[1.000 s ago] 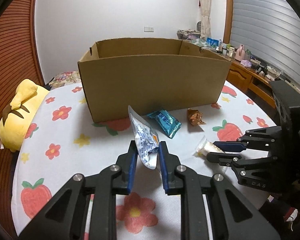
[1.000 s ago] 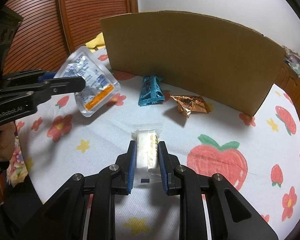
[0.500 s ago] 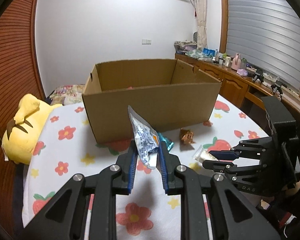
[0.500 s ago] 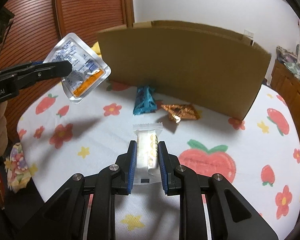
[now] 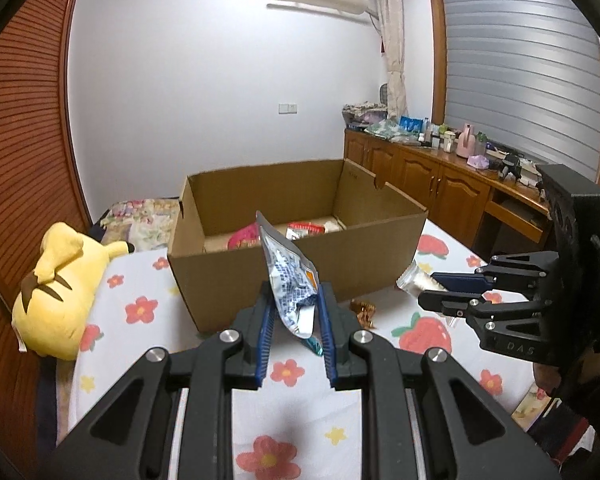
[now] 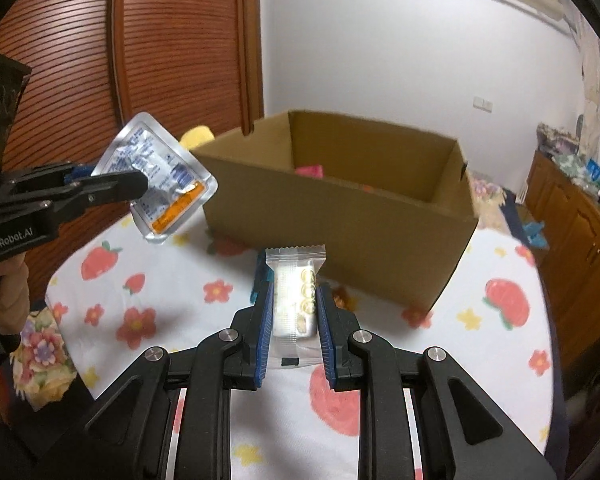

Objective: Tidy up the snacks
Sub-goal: 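Lift the bar pack and silver pouch and carry them over the box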

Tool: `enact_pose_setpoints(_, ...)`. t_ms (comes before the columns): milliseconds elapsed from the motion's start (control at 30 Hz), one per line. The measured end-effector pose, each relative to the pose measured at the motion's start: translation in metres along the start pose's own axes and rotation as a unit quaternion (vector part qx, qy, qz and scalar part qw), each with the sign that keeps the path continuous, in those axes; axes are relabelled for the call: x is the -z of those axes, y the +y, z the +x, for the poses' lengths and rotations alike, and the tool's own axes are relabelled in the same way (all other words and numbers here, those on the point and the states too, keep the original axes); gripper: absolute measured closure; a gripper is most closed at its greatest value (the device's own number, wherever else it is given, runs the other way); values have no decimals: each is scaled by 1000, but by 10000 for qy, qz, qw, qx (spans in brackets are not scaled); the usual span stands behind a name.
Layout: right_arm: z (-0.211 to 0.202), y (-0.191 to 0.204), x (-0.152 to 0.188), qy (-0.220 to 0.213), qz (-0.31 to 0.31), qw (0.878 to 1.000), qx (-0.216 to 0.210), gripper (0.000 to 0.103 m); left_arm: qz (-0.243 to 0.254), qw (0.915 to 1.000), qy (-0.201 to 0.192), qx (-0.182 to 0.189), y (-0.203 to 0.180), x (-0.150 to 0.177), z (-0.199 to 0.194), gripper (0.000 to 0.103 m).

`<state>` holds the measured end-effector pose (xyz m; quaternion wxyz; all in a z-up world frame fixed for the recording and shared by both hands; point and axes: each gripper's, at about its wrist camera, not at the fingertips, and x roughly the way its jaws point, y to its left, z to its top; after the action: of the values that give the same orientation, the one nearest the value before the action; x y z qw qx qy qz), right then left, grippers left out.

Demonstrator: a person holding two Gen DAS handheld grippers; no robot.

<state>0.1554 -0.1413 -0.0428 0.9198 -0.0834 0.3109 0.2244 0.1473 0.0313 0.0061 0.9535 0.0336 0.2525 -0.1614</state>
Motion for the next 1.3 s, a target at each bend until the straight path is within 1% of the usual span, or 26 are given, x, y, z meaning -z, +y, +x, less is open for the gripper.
enact_pose_setpoints(233, -11, -5, -24, -227, -64, 9997, 60, 84, 41, 9998, -186, -37, 3, -21, -6, 84)
enact_pose_setpoints(367, -13, -10, -37, -341, -72, 9994, 63, 84, 106, 9996, -267, -67, 7, -34, -3, 84)
enact_pose_setpoints(500, -9, -17, -51, -446, -75, 9990, 48, 84, 109, 9994, -311, -85, 14, -48, 7, 84)
enact_pose_setpoints(667, 7, -30, -67, -476, -53, 9988, 35, 84, 98, 9995, -289, -110, 22, -62, 27, 84)
enact_pose_setpoints(800, 25, -41, -78, -426, -39, 9991, 39, 84, 70, 9997, -229, -113, 27, -73, 48, 84)
enact_pose_setpoints(967, 48, -55, -86, -289, -29, 9995, 79, 84, 100, 9998, -61, -172, 31, -78, 77, 84)
enact_pose_setpoints(1300, 79, -72, -94, -96, 15, 9999, 85, 84, 115, 9994, 262, -201, 38, -75, 118, 84)
